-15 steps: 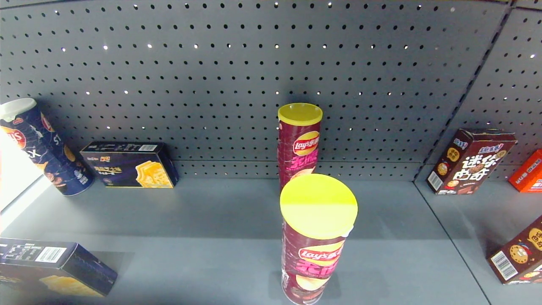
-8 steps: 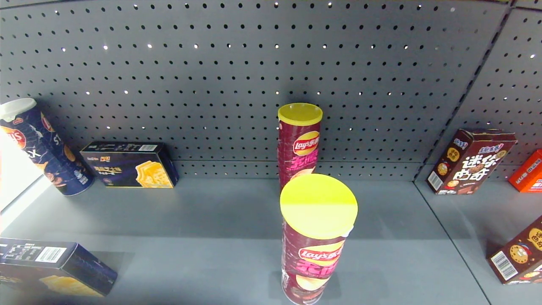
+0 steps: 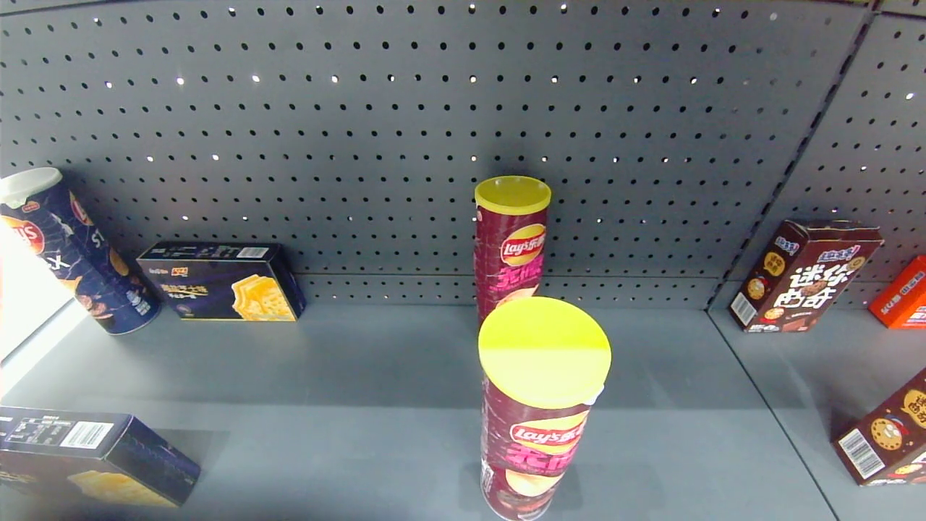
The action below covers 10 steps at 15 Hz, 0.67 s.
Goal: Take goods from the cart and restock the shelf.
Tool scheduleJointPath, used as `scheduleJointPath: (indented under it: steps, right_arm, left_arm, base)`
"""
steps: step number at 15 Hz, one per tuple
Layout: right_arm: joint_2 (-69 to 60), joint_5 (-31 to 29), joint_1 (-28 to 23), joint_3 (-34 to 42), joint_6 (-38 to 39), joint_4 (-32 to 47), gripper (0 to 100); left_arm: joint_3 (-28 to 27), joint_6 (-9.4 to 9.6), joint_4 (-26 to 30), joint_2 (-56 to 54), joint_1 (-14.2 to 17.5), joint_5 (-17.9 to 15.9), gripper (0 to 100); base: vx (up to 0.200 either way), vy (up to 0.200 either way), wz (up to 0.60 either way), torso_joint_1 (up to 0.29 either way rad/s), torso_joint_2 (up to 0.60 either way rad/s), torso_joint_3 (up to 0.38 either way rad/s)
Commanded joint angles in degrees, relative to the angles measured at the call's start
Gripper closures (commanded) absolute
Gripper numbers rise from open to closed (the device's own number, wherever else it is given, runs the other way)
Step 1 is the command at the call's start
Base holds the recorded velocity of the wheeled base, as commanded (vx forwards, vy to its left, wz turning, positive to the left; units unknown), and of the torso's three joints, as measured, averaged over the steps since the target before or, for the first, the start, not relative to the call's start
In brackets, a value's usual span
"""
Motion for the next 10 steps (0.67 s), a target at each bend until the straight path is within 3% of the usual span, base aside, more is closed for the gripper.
scheduleJointPath:
  steps: [1,10]
  right_arm:
    - [0.11,0.06,-0.01,0.0,-0.01,-0.02,0]
    - [0.11,0.06,-0.01,0.0,-0.01,0.06,0]
  left_arm:
    - [0.0,0.02,-0.01,0.11,0.01,-0.02,0]
    - [0.0,0.02,-0.01,0.11,-0.08,-0.02,0]
  base:
    - [0.0,0.0,0.0,0.0,0.0,0.0]
    - [0.0,0.0,0.0,0.0,0.0,0.0]
